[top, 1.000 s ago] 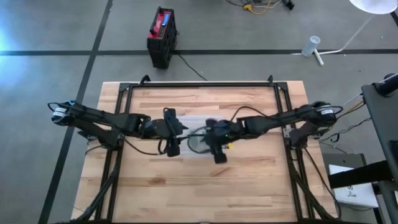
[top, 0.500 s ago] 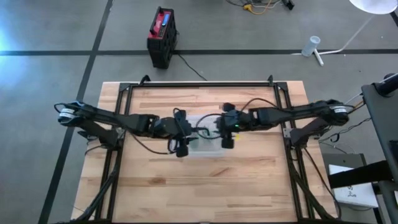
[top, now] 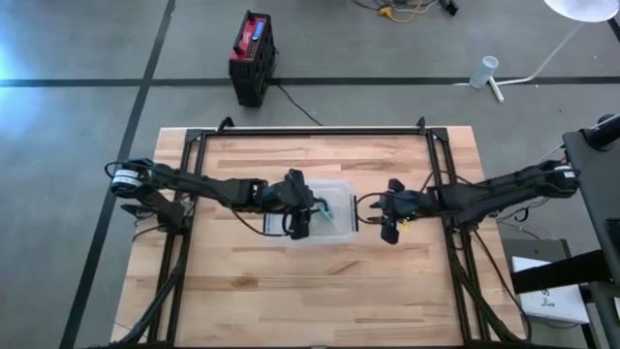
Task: Roll bandage
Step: Close the transparent bin
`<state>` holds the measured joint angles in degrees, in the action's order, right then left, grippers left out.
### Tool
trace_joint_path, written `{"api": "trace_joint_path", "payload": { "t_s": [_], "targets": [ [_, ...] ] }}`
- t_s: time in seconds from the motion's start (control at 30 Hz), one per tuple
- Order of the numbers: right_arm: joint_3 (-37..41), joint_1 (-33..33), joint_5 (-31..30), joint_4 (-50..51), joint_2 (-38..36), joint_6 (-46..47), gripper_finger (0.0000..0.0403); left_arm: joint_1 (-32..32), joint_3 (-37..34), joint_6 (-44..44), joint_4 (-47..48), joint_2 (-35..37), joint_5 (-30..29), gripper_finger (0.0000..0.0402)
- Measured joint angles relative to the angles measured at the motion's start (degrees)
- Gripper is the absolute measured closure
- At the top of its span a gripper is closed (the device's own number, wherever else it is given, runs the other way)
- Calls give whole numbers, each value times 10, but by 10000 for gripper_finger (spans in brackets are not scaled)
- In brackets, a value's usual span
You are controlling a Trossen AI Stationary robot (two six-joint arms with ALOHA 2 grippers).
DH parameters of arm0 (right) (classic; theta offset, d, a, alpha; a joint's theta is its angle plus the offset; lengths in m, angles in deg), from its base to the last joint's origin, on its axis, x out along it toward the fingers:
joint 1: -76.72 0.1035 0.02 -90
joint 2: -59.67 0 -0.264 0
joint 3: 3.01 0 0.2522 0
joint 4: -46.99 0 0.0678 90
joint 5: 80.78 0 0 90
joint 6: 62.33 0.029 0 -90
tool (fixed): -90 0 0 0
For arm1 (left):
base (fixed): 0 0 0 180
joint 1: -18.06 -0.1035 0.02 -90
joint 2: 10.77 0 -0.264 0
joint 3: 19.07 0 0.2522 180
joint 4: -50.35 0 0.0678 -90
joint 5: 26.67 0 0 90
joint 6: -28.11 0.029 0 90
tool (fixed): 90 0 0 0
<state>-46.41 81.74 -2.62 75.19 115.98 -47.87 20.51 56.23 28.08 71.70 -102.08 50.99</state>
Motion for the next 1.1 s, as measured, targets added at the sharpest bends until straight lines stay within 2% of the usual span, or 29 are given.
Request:
{"api": "trace_joint_path", "payload": {
  "t_s": [0.17,0.43,0.57,0.63,0.73,0.8,0.87,0.97,1.1],
  "targets": [
    [38,0,18,-125,33,-10,226,0,0,8,5,-4,16,286],
    [-45,16,48,-153,39,-68,237,0,-1,21,12,1,25,286],
    [-77,27,48,-129,38,-92,240,0,-2,8,10,3,25,286],
    [-87,29,42,-77,33,-90,239,1,-2,0,10,3,24,286],
    [-77,29,-2,-3,33,-66,236,2,-2,-3,11,4,24,286],
    [-55,28,-23,3,39,-46,235,4,-2,0,11,4,23,284],
    [-28,29,-32,-28,50,-30,236,5,-2,1,9,4,24,283],
    [8,29,-28,-128,78,-25,239,5,-3,1,1,4,29,285],
    [17,29,-12,-218,120,-48,241,5,-4,1,-13,2,31,286]
  ]
}}
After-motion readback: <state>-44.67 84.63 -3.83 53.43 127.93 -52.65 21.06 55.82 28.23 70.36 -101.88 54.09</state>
